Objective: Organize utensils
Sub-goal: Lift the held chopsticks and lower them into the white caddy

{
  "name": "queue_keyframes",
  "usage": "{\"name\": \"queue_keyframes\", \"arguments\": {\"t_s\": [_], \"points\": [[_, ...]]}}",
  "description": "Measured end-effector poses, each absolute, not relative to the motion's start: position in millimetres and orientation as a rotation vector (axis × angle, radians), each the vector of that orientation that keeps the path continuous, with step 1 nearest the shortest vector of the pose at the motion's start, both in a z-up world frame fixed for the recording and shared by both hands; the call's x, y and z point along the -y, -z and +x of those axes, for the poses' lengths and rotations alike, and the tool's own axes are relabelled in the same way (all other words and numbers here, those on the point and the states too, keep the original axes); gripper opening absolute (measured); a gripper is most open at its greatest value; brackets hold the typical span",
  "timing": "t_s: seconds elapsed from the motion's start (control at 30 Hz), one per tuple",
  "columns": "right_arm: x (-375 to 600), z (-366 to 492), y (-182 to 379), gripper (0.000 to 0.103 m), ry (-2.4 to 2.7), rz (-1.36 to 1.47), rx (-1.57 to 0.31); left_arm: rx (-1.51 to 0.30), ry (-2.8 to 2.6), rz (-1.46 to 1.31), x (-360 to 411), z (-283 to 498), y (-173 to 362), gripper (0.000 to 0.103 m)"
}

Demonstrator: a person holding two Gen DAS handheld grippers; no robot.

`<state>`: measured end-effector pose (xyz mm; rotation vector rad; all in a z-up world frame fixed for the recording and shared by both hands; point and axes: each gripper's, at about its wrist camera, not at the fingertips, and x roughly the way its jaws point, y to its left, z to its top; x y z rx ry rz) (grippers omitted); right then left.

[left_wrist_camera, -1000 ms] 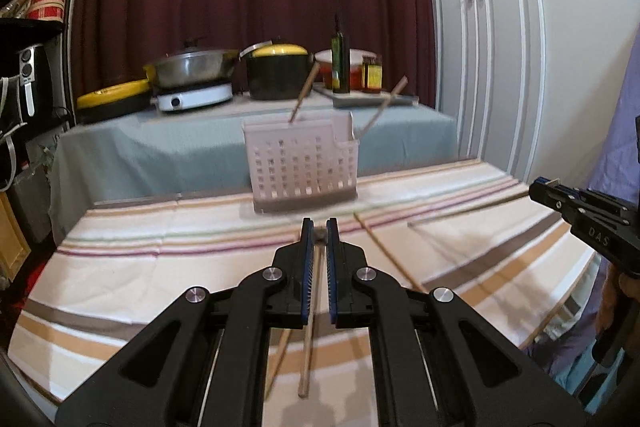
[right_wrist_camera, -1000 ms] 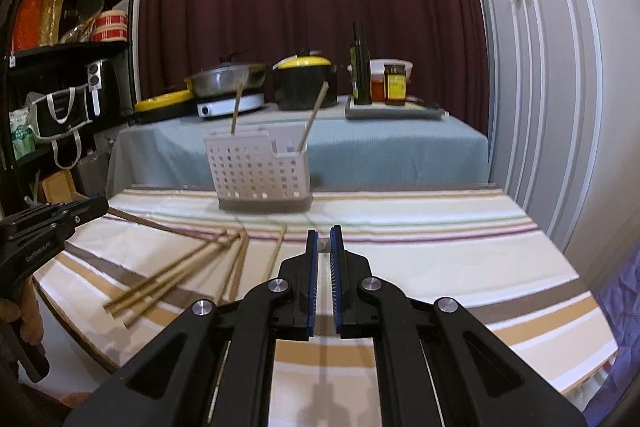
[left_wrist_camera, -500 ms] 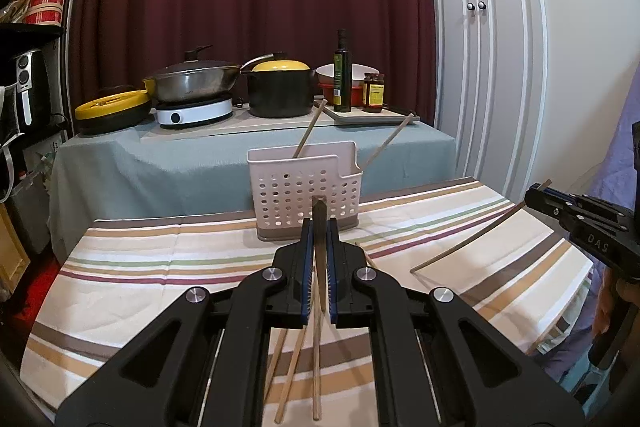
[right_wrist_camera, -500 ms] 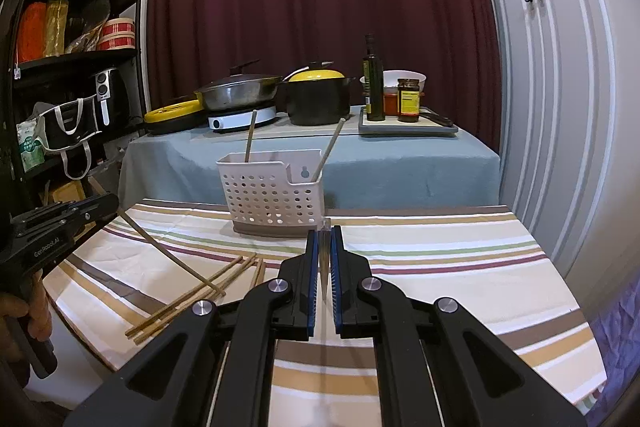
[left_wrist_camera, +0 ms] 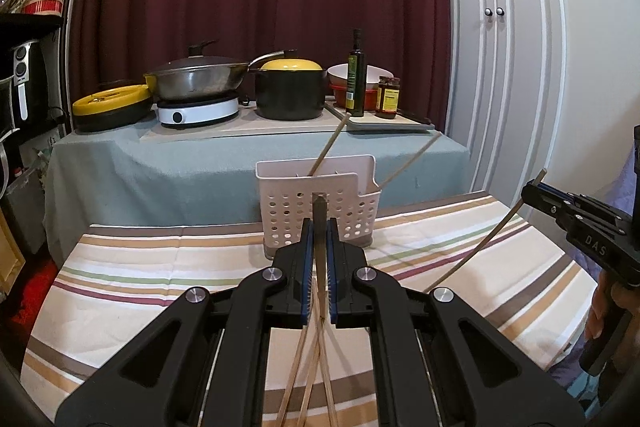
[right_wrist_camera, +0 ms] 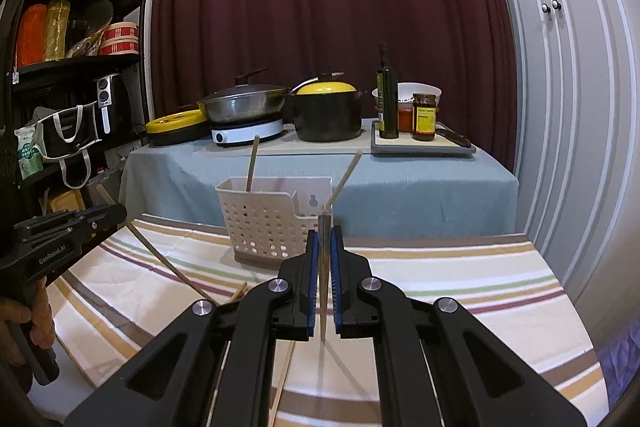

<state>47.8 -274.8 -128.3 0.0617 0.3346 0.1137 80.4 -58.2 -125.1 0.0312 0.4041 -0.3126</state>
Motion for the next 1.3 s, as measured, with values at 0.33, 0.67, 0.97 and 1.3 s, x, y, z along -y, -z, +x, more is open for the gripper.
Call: {"name": "queue_keyframes", "arguments": {"t_s": [0.33, 0.67, 0.97, 1.3], "points": [[266.2, 63.0, 127.1, 0.007, -0.093, 0.023, -0.283, -0.397, 0.278, 0.020, 57.2, 96.3, 125.1, 0.007], [264.2, 69.5, 125.0, 0.007, -0.099, 0.035, -0.249, -0.355, 0.257, -0.003, 59.0, 99.3, 116.0, 0.007], [264.6, 71.3, 91.0, 0.007, -0.133, 0.055, -0.164, -0.243, 0.229, -0.023, 51.4, 102.4, 74.1, 0.007], [265.2, 102.1, 35.6, 0.007, -0.173, 0.064, -0.014, -0.093, 0.221, -0.040, 45.5, 146.1, 7.0, 0.007]]}}
